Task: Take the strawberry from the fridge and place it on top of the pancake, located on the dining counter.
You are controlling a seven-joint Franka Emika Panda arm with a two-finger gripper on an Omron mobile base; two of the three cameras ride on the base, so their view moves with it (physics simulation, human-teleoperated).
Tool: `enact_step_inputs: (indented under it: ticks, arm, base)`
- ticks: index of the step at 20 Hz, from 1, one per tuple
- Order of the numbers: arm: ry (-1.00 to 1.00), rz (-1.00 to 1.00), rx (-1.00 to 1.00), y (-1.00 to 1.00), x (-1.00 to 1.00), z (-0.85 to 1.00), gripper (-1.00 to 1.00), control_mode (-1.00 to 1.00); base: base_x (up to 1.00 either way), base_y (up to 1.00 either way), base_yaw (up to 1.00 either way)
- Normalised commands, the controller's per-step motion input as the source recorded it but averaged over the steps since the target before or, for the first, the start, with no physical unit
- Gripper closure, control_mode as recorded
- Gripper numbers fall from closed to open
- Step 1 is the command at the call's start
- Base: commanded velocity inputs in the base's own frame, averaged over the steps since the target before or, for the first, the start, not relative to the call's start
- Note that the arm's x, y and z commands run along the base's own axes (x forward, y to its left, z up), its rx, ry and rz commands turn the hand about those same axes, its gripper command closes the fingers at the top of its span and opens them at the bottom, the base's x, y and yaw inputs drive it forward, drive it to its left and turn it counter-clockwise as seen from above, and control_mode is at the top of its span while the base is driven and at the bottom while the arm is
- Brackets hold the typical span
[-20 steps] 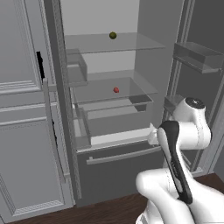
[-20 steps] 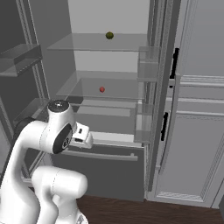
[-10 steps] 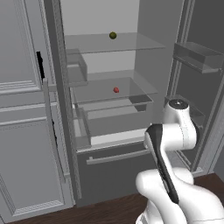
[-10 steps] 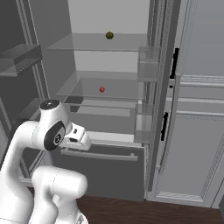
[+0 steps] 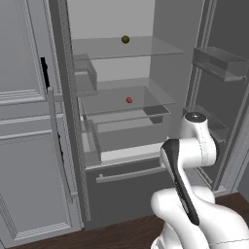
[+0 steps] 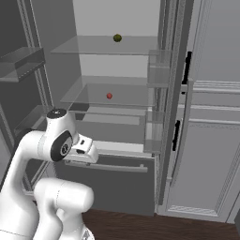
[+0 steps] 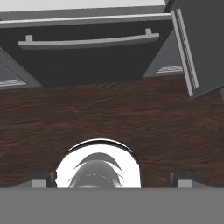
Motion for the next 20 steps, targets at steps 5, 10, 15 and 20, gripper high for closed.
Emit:
enact_step_inputs:
  ticks: [5,10,15,20]
  arm:
    - [0.00,0.00,0.00,0.00,0.00,0.00,-1.00,-1.00]
    - [0.00,0.00,0.00,0.00,0.00,0.00,-1.00,-1.00]
    - [0.00,0.02,0.00,0.00,0.00,0.00,-1.00,1.00]
    - [0.00,0.00,0.00,0.00,0.00,0.00,-1.00,1.00]
  base:
    - [0.00,0.00,0.00]
    - [0.00,0.00,0.00]
    - [0.16,0.00,0.17]
    - [0.27,0.00,0.12]
